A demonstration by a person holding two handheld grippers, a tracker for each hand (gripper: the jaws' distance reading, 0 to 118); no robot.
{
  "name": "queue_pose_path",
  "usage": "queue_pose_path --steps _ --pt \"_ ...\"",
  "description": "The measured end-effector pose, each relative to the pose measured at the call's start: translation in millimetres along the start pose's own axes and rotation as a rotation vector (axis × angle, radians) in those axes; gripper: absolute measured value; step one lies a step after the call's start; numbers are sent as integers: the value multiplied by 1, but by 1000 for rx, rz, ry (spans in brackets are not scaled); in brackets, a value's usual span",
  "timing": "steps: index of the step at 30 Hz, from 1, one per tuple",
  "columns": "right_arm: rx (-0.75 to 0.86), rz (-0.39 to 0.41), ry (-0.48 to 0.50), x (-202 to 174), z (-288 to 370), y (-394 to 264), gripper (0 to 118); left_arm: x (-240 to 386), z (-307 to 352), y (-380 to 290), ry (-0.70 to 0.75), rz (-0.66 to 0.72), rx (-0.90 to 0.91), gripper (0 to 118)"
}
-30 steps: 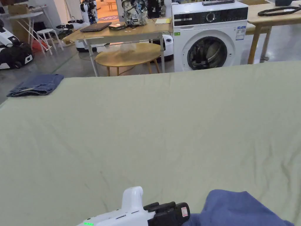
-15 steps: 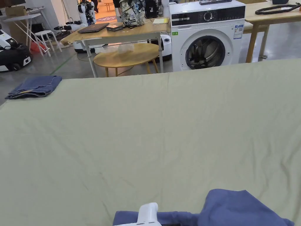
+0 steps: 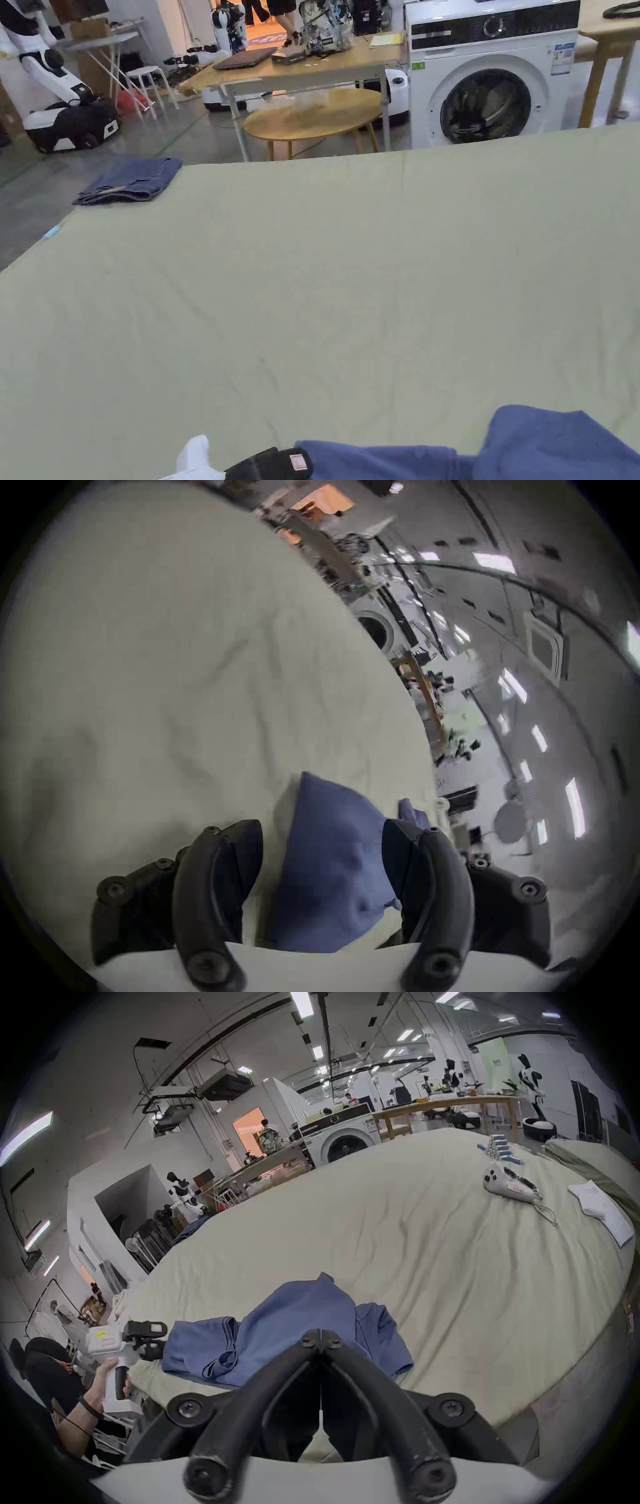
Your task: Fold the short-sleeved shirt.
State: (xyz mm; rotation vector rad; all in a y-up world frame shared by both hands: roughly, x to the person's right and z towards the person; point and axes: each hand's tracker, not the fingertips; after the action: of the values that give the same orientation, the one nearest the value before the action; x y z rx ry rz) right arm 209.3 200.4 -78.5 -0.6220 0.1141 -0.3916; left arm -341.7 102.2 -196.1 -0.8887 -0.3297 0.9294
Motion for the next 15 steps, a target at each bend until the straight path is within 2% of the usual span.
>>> queue_pose_path --steps 1,2,3,4,5,9,10,13,15 --pt "-2 1 -1 0 0 0 0 -8 -15 -4 -85 29 -35 65" --pt "-3 0 -1 -1 1 0 0 -11 -23 -9 -154 55 -49 49" --pt "-5 0 0 -1 1 0 0 -10 -30 -14 -148 93 -67 21" --pt "-6 2 -1 -2 3 1 0 -10 -32 -16 -98 95 -59 13" --pt "-4 8 -5 -2 5 0 0 -2 -31 -22 -76 76 -41 12" --pt "-3 27 -26 5 7 0 0 5 8 -12 -172 81 71 6" --pt "-4 26 -27 7 7 0 0 -7 33 -2 191 -127 74 6" --pt "-2 13 -22 10 4 1 0 15 83 18 250 -233 131 6" --pt "0 -6 -12 12 1 0 0 39 119 30 356 -351 164 6"
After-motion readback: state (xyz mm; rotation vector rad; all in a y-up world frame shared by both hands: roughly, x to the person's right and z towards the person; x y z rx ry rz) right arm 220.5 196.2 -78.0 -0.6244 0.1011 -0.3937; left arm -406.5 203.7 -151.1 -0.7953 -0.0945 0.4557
